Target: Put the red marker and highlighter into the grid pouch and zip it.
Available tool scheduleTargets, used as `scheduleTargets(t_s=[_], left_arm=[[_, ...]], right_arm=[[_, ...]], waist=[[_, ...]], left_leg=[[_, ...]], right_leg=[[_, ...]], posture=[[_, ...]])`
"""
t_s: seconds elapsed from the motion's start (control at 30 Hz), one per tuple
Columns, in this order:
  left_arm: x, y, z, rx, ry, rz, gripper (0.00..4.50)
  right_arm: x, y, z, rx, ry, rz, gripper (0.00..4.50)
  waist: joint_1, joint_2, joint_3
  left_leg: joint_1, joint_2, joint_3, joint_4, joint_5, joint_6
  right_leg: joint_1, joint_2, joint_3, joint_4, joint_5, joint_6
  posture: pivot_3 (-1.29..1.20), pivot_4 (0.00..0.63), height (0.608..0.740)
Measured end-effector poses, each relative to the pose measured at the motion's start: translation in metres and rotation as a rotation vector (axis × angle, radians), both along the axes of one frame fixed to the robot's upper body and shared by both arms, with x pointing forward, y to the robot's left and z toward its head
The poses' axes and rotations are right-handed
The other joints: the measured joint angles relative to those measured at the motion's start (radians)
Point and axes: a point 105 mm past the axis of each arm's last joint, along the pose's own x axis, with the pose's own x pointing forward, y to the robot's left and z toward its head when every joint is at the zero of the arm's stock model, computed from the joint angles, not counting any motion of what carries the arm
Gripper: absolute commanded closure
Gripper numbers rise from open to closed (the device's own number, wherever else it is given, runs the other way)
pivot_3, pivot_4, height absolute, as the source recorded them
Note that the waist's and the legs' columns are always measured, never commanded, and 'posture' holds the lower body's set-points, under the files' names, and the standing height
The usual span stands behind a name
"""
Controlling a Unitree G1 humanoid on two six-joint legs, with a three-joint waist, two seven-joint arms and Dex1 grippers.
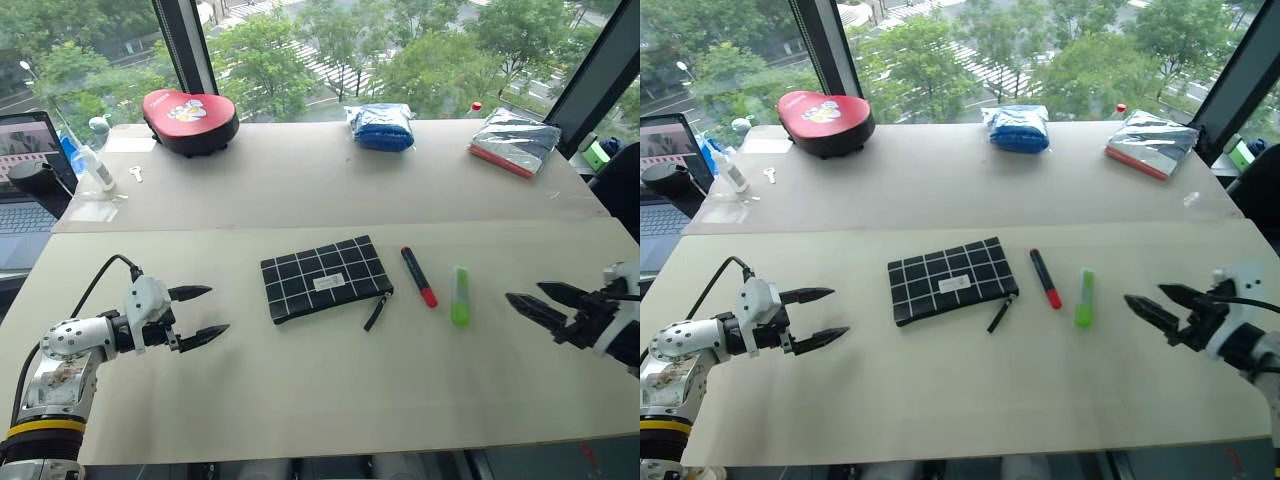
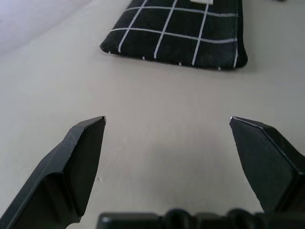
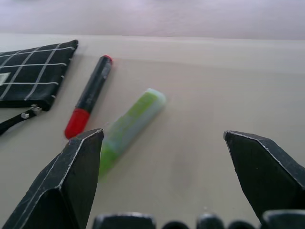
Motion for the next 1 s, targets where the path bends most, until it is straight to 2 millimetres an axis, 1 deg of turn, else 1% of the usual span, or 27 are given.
scheduleTargets(t_s=[0.03,0.07,0.1,0.13,0.2,0.23,0.27,0.3,0.37,0.43,0.5,0.53,0.57,0.67,0.7,0.77,0.83,0.93,1.0], left_arm=[[0.0,-0.001,-0.002,0.043,-0.036,-0.034,0.0],[0.001,-0.003,-0.002,0.06,-0.058,-0.056,0.0],[0.002,-0.003,-0.002,0.08,-0.086,-0.073,0.0],[0.003,-0.003,0.0,0.092,-0.108,-0.085,0.0],[0.007,-0.006,0.005,0.124,-0.164,-0.119,0.0],[0.008,-0.008,0.007,0.136,-0.186,-0.135,0.0],[0.009,-0.009,0.008,0.15,-0.202,-0.149,0.0],[0.01,-0.011,0.008,0.164,-0.217,-0.167,0.0],[0.009,-0.015,0.007,0.189,-0.234,-0.199,0.0],[0.009,-0.018,0.005,0.204,-0.234,-0.22,0.0],[0.009,-0.023,0.005,0.218,-0.254,-0.244,0.0],[0.01,-0.025,0.006,0.219,-0.257,-0.25,0.0],[0.01,-0.027,0.006,0.228,-0.265,-0.258,0.0],[0.011,-0.029,0.008,0.243,-0.286,-0.263,0.0],[0.012,-0.033,0.008,0.256,-0.301,-0.273,0.0],[0.014,-0.041,0.01,0.272,-0.333,-0.3,0.0],[0.018,-0.051,0.012,0.27,-0.365,-0.318,0.0],[0.021,-0.06,0.015,0.268,-0.398,-0.34,0.0],[0.022,-0.064,0.018,0.266,-0.418,-0.352,0.0]], right_arm=[[0.003,0.014,0.002,0.007,-0.008,0.049,1.11],[0.005,0.021,0.003,0.007,-0.011,0.075,1.49],[0.008,0.029,0.007,0.01,-0.022,0.103,1.75],[0.01,0.035,0.01,0.015,-0.033,0.125,2.15],[0.015,0.055,0.02,0.042,-0.06,0.201,2.79],[0.017,0.063,0.021,0.043,-0.064,0.237,3.19],[0.019,0.072,0.022,0.049,-0.063,0.271,3.48],[0.021,0.084,0.021,0.059,-0.062,0.312,3.89],[0.025,0.107,0.018,0.077,-0.05,0.386,4.42],[0.028,0.13,0.017,0.085,-0.05,0.461,4.42],[0.032,0.158,0.015,0.048,-0.054,0.548,4.42],[0.034,0.163,0.015,0.035,-0.059,0.557,4.42],[0.04,0.171,0.013,0.006,-0.068,0.559,4.42],[0.054,0.181,0.007,-0.072,-0.073,0.552,4.42],[0.059,0.185,0.005,-0.107,-0.079,0.559,4.42],[0.063,0.189,-0.002,-0.205,-0.097,0.578,4.42],[0.07,0.182,-0.016,-0.338,-0.089,0.575,4.42],[0.076,0.173,-0.033,-0.436,-0.068,0.556,4.42],[0.078,0.174,-0.033,-0.485,-0.096,0.572,4.42]], waist=[[0.0,0.0,0.0],[0.001,0.0,0.0],[0.003,0.0,0.0],[0.004,0.0,0.0],[0.006,0.0,0.0],[0.007,0.0,0.0],[0.006,0.0,0.0],[0.005,0.0,0.0],[0.004,0.0,0.0],[-0.001,0.0,0.0],[-0.005,0.0,0.0],[-0.006,0.0,0.0],[-0.004,0.0,0.0],[-0.002,0.0,0.0],[-0.002,0.0,0.0],[0.0,0.0,0.0],[0.003,0.0,0.0],[-0.002,0.0,0.0],[-0.007,0.0,0.0]], left_leg=[[-0.001,0.0,0.0,0.0,0.0,0.0],[-0.001,0.0,0.0,0.0,0.0,0.0],[-0.001,0.0,0.0,0.0,0.0,0.0],[-0.002,0.0,0.0,0.001,0.0,0.0],[-0.003,0.0,-0.001,0.001,0.0,0.0],[-0.003,-0.001,-0.002,0.001,0.0,0.0],[-0.003,0.0,-0.002,0.002,0.0,0.0],[-0.003,0.0,-0.002,0.001,0.0,0.0],[-0.003,-0.001,-0.002,0.001,0.0,0.0],[-0.004,-0.001,-0.002,0.001,0.0,0.0],[-0.004,-0.001,-0.002,0.001,0.0,0.0],[-0.004,-0.001,-0.002,0.001,0.0,0.0],[-0.004,-0.001,-0.002,0.001,0.0,0.0],[-0.005,-0.002,-0.002,0.002,0.0,0.0],[-0.005,-0.002,-0.002,0.001,0.0,0.0],[-0.005,-0.002,-0.003,0.001,0.0,-0.001],[-0.005,-0.003,-0.003,0.001,0.001,-0.002],[-0.005,-0.003,-0.002,0.001,0.004,-0.006],[-0.005,-0.003,-0.002,0.001,0.004,-0.006]], right_leg=[[0.0,0.0,0.0,0.0,0.0,0.0],[-0.001,0.0,0.0,0.0,0.0,0.0],[-0.001,0.0,0.0,0.0,0.0,0.0],[-0.001,0.0,0.0,0.0,0.0,0.0],[-0.002,-0.001,-0.002,0.0,0.0,0.0],[-0.002,-0.001,-0.002,0.0,0.0,0.0],[-0.002,-0.001,-0.002,0.0,0.0,0.0],[-0.002,-0.001,-0.003,0.0,0.0,0.0],[-0.003,-0.001,-0.003,0.0,0.0,0.0],[-0.004,-0.001,-0.003,0.001,0.0,0.0],[-0.004,-0.001,-0.003,0.001,0.0,0.0],[-0.004,-0.001,-0.003,0.001,0.0,0.0],[-0.004,-0.001,-0.004,0.001,0.0,0.0],[-0.004,-0.001,-0.004,0.001,0.001,0.0],[-0.004,-0.001,-0.004,0.001,0.001,0.0],[-0.004,-0.001,-0.006,0.001,0.0,0.0],[-0.004,-0.001,-0.007,0.002,0.0,0.0],[-0.004,0.0,-0.006,0.002,0.001,0.0],[-0.004,0.0,-0.007,0.002,0.001,0.0]], posture=[[0.0,0.15,0.74],[0.0,0.15,0.74],[0.0,0.15,0.74],[0.0,0.15,0.74],[0.0,0.15,0.74],[0.0,0.15,0.74],[0.0,0.15,0.74],[0.0,0.15,0.74],[0.0,0.15,0.74],[0.0,0.15,0.74],[0.0,0.15,0.74],[0.0,0.15,0.74],[0.0,0.15,0.74],[0.0,0.15,0.74],[0.0,0.15,0.74],[0.0,0.15,0.74],[0.0,0.15,0.74],[0.0,0.15,0.74],[0.0,0.15,0.74]])
